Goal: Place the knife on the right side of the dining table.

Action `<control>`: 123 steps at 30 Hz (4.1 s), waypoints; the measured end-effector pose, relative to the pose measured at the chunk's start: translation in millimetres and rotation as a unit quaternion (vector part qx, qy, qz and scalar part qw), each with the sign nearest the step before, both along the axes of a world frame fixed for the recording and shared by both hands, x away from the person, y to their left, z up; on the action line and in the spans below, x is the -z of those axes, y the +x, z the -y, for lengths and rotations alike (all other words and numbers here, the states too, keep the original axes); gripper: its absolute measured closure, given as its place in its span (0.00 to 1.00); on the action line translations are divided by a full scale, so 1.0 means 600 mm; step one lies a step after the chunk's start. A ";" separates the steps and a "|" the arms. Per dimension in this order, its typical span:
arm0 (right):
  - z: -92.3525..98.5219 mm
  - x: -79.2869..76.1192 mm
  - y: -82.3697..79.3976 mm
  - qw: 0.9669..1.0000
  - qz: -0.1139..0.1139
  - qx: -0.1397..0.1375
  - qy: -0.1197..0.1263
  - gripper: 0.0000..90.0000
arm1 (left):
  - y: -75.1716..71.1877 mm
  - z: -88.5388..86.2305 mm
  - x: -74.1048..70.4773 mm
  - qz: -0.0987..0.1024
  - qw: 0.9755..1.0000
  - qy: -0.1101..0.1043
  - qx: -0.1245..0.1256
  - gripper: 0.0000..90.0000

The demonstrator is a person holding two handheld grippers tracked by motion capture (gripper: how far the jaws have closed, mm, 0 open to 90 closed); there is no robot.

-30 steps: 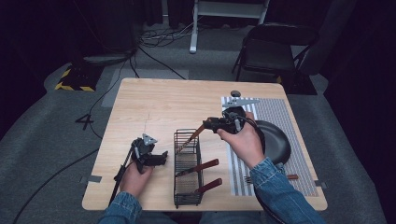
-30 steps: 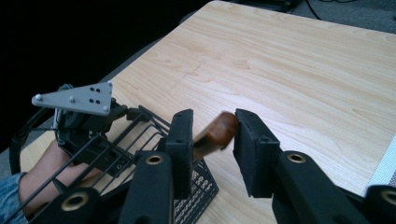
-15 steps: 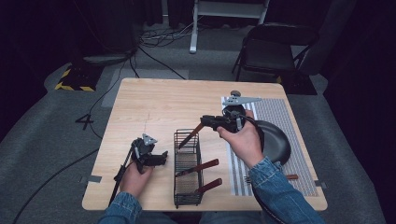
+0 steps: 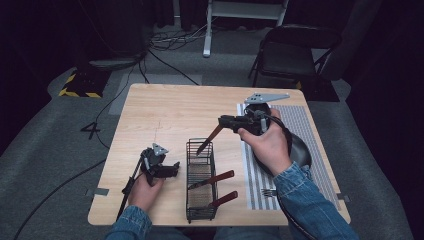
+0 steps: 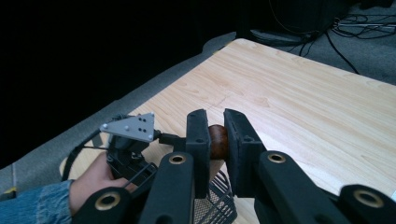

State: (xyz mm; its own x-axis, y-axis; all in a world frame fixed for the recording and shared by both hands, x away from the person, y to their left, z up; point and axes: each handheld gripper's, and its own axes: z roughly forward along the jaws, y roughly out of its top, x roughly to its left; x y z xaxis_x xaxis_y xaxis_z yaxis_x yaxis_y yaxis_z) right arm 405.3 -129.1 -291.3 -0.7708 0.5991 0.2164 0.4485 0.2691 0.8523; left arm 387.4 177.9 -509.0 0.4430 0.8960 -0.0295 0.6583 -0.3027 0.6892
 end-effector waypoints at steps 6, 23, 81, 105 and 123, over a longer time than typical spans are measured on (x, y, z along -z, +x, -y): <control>0.034 -0.042 -0.002 1.000 -0.002 0.011 0.028 0.90 | -0.001 -0.001 0.000 -0.001 1.000 0.002 0.000 0.15; 0.113 -0.094 0.012 0.998 0.008 0.036 0.059 0.90 | -0.002 -0.001 0.000 -0.001 1.000 0.003 -0.002 0.15; 0.288 0.081 0.236 0.977 -0.030 0.209 -0.025 0.90 | 0.000 -0.003 -0.001 -0.001 1.000 0.003 -0.003 0.16; 0.318 0.100 0.243 0.959 -0.039 0.272 -0.069 0.82 | 0.000 -0.003 -0.001 -0.001 1.000 0.002 -0.005 0.16; 0.372 0.160 0.250 0.941 -0.056 0.317 -0.102 0.67 | 0.000 -0.002 0.000 0.000 1.000 0.000 -0.007 0.16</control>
State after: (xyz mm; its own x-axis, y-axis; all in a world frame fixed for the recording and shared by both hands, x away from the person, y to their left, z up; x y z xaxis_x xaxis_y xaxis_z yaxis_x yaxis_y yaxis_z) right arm 555.4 -352.0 -387.5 -0.2238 0.9689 0.1056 0.6582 0.0703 0.7495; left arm 387.3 179.2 -508.8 0.4309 0.9019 -0.0295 0.6630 -0.2942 0.6884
